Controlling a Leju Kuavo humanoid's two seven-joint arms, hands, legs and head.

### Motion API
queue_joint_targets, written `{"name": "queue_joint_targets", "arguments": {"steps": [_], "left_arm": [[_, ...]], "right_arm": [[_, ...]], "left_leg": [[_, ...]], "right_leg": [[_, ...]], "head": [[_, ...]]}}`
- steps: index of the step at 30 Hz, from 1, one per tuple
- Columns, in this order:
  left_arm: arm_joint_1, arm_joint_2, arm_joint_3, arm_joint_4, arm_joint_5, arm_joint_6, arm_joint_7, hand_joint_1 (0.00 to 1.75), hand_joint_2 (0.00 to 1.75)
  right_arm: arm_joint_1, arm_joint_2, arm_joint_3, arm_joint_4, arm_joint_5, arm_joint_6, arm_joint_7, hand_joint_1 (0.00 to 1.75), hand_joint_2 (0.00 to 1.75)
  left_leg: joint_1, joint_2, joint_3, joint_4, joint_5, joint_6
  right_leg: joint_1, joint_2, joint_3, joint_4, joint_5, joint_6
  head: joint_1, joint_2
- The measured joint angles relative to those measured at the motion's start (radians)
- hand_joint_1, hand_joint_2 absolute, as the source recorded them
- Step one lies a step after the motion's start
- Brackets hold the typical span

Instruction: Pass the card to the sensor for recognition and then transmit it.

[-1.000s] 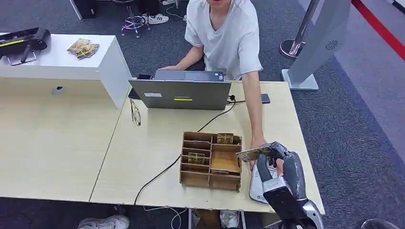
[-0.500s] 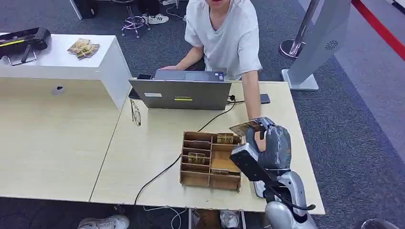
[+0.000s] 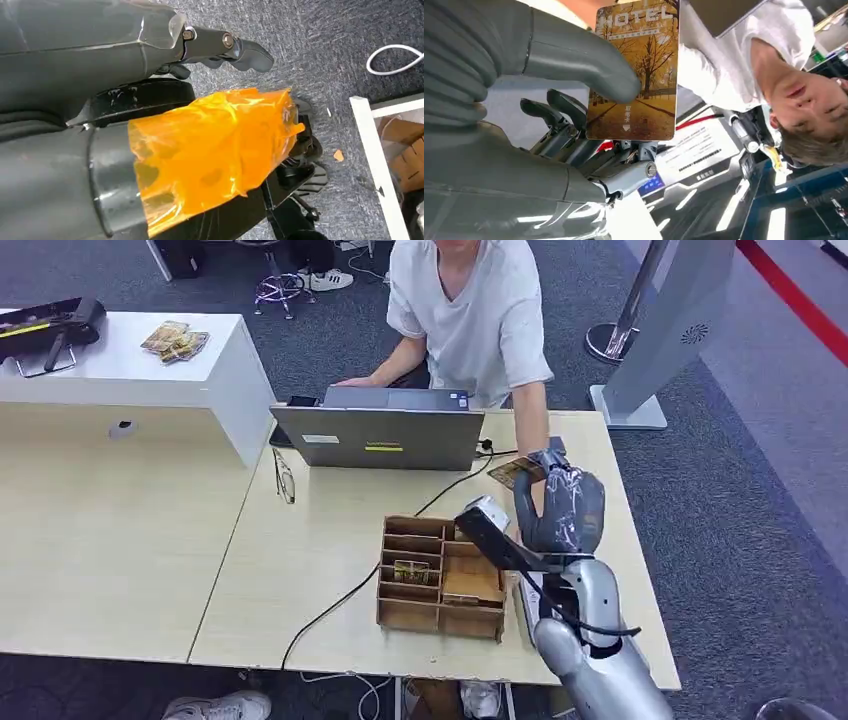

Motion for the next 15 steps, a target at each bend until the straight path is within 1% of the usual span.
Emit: {"name": "queue_joint_targets", "arguments": {"steps": [7, 15], "left_arm": [[-0.002, 0.0, -0.016, 0.0, -0.01, -0.005, 0.003, 0.0, 0.0], [-0.009, -0.002, -0.027, 0.0, -0.014, -0.002, 0.017, 0.0, 0.0]], "right_arm": [[-0.045, 0.015, -0.007, 0.064, 0.036, 0.003, 0.023, 1.75, 1.75], [-0.086, 0.03, -0.023, 0.124, 0.066, 0.006, 0.03, 1.75, 1.75]], "left_leg": [[0.0, 0.0, 0.0, 0.0, 0.0, 0.0], [0.0, 0.0, 0.0, 0.0, 0.0, 0.0]], "right_leg": [[0.0, 0.0, 0.0, 0.0, 0.0, 0.0], [0.0, 0.0, 0.0, 0.0, 0.0, 0.0]], "head": [[0.0, 0.0], [0.0, 0.0]]}}
